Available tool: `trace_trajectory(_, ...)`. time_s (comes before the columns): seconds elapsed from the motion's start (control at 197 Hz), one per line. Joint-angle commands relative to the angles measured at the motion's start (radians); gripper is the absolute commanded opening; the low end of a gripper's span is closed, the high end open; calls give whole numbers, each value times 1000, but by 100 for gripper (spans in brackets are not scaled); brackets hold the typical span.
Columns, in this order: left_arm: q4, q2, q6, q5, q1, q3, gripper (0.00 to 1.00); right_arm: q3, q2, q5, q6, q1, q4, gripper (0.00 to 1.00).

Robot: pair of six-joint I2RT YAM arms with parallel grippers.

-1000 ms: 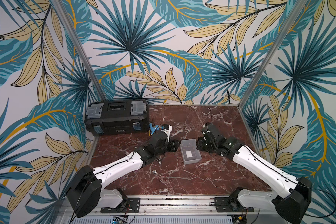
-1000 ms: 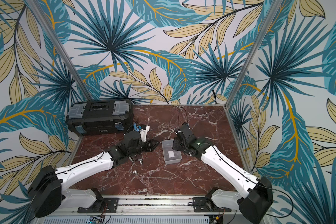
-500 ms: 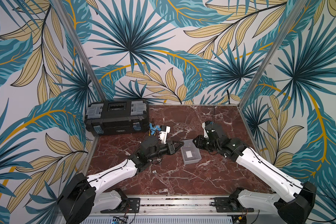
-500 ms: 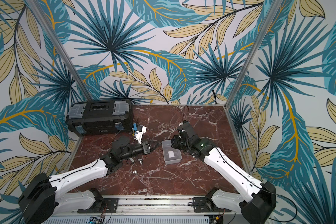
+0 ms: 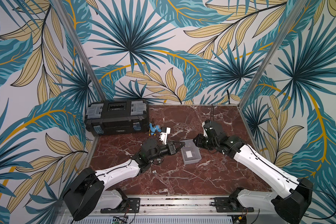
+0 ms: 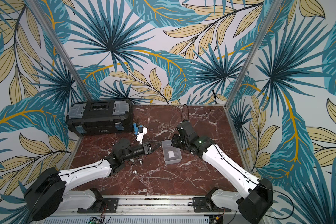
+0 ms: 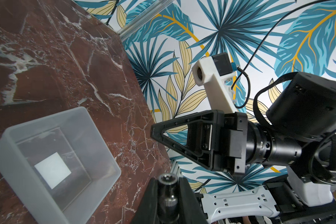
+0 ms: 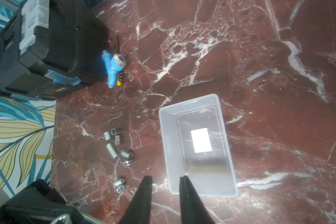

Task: Put the socket on the desktop into the storage box
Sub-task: Pick up the socket head at the center of the board, then place the socket head in the storage box.

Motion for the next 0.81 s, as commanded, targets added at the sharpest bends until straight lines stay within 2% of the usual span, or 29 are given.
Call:
trace_trajectory(0.0,-105,25,42,-70,2,71,0,-3,8,46,3,-13,-58,33)
trace_trajectory(0.294,-305,140,131,-156,-44,226,0,-41,-2,73,14,-30,-73,35)
trace_trajectory(0.496,-412,237,150,-185,-74,326,0,-54,-5,80,19,-42,-77,37)
trace_trajectory(0.805,-533,293,213,-240,-116,422,0,-63,-22,76,16,-44,-81,37)
